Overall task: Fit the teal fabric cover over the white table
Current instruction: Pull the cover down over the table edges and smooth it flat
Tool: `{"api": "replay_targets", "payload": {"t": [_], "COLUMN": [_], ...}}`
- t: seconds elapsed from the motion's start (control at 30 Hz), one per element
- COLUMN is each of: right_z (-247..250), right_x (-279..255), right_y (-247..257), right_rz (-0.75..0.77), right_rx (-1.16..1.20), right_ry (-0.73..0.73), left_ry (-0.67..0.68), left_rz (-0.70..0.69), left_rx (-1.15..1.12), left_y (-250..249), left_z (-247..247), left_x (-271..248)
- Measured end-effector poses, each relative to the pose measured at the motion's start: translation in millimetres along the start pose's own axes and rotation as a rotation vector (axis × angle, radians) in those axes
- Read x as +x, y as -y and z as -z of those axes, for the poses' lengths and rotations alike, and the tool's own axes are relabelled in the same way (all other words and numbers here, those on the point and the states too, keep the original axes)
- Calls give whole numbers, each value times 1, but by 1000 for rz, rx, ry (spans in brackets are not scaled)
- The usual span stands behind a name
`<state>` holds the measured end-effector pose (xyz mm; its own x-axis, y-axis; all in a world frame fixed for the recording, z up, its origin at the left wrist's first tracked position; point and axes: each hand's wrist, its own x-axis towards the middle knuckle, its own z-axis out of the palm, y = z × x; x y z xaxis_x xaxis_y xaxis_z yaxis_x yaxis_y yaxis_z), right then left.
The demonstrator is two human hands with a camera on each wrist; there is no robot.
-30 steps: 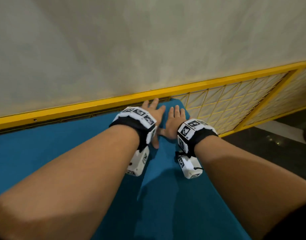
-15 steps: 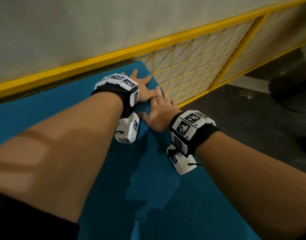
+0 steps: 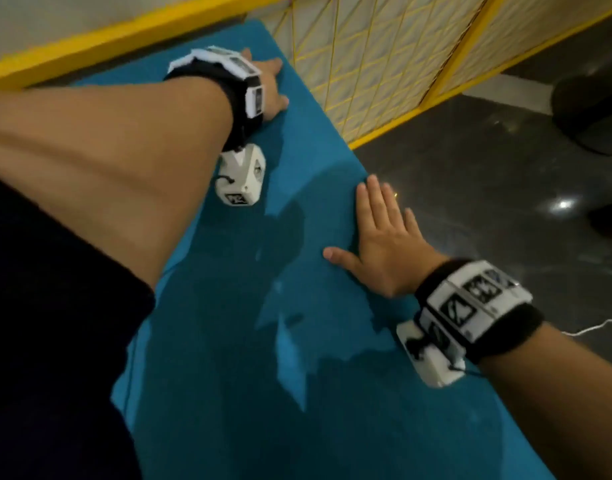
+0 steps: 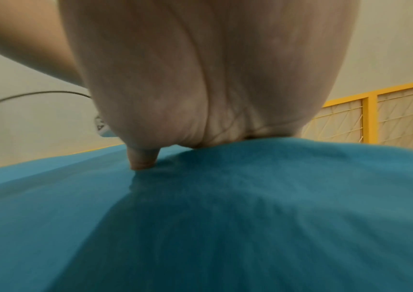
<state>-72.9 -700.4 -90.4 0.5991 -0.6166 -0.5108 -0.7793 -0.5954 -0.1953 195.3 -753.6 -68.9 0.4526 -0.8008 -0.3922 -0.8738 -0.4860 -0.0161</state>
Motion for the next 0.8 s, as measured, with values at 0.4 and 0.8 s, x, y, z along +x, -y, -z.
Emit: {"api": "replay_targets", "payload": {"t": [0.4, 0.8], "right_z": [-17, -63], "right_x": [-19, -129], "right_y": [7, -48], "right_rz": [42, -117], "right_rx": [6, 62], "right_ry": [-55, -168], "left_ry": [162, 77], "left_rz": [-93, -175], "left_rx": [-181, -146], "left_y": [-73, -120], "left_z": [-65, -90], "left_x": [-138, -194]}}
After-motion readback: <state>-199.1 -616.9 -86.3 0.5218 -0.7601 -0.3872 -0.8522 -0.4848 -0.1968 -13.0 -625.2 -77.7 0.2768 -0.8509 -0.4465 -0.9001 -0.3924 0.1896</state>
